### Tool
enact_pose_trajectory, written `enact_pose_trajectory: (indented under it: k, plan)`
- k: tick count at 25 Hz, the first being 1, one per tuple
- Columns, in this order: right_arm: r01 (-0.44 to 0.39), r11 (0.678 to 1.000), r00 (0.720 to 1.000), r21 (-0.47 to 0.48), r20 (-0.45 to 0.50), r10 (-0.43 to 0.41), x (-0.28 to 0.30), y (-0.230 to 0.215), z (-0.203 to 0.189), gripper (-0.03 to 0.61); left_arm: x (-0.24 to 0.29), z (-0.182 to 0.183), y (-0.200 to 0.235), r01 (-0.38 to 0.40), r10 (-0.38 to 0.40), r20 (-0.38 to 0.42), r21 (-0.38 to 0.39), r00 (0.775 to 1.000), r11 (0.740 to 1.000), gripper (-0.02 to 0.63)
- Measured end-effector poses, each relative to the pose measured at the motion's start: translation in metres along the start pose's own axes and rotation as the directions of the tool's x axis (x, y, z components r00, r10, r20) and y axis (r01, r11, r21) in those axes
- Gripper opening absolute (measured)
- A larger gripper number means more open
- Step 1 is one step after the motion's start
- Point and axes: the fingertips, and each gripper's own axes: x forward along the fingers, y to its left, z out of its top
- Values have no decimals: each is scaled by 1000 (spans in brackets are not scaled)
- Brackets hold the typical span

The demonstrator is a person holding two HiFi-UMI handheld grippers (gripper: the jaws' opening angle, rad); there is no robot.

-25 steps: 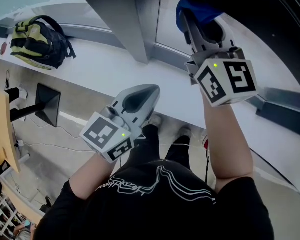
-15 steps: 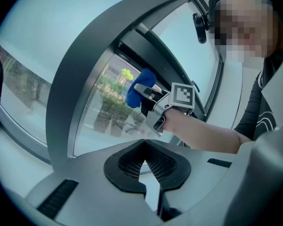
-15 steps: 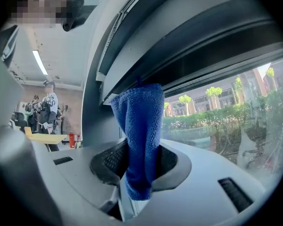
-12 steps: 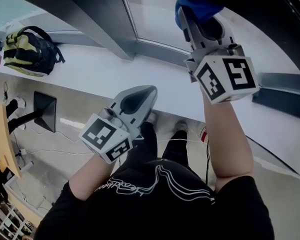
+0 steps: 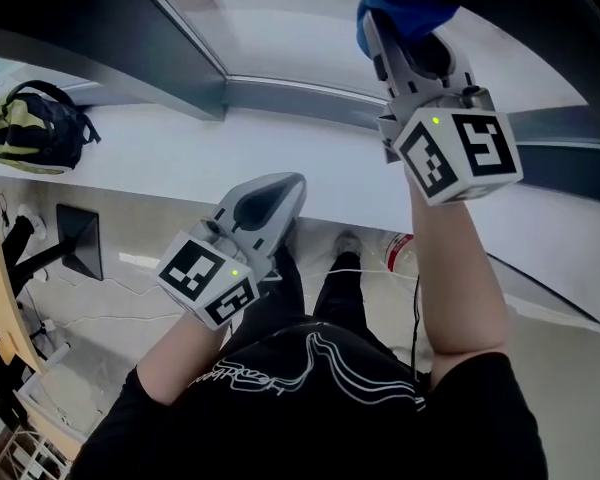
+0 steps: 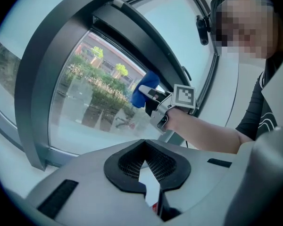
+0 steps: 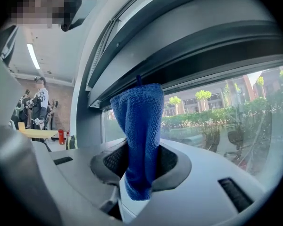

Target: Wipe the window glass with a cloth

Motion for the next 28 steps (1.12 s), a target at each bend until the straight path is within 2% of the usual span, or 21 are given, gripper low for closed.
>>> enact_pose_trajectory:
  k: [6,12,28]
  plan:
    - [48,999,999,3,-10,-48,-33,-51,-8,93,38,-14,-28,27,-27,-12,0,1000,1000,5]
    - [102,995,995,14,-6,-102,-80,-110,2,93,77,-25,-75,53,-53,-23,0,998,999,5]
    - [182,983,983,-1,4,-182,-165,-217,-7,93,156,-51,-128,74,-73,-48,15,996,997,5]
